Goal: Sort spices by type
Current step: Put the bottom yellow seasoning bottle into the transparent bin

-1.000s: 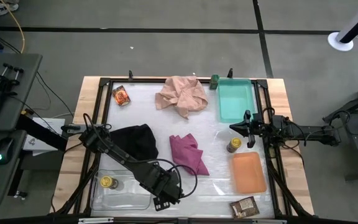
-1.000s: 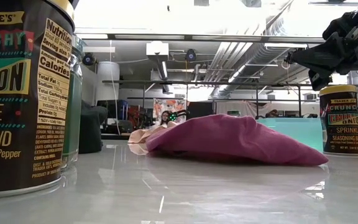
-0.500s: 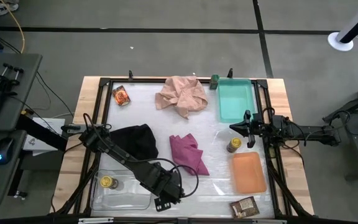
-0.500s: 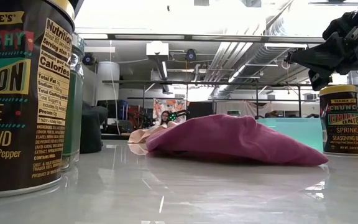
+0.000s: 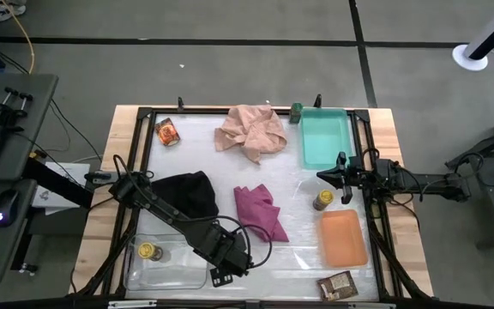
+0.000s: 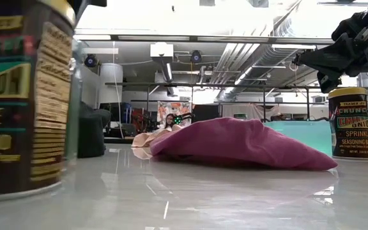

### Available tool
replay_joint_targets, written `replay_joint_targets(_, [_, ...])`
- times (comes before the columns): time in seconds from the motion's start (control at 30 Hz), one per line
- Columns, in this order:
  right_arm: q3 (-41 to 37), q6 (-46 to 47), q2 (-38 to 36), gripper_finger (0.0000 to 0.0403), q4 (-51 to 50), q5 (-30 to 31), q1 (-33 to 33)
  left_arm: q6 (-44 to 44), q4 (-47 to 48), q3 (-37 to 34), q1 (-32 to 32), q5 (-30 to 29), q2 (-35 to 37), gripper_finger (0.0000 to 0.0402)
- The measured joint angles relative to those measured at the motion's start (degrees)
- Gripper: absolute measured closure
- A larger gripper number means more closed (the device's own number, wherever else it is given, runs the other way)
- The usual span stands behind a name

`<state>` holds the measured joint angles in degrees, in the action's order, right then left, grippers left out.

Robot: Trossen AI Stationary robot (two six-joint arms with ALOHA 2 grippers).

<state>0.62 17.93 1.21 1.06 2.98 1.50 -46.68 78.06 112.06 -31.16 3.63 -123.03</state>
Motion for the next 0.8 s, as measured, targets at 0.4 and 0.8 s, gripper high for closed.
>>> replay_joint_targets(0.4, [0.02, 0.0, -0.04, 0.0402, 0.0, 0.0, 0.0, 2.0, 0.4, -1.13, 2.03, -1.3, 1.74, 0.0074])
replay_joint_targets(0.8, [0.02, 0.0, -0.04, 0.0402, 0.0, 0.0, 0.01, 6.89, 0.27, -1.15, 4.3, -2.47, 1.93, 0.0074])
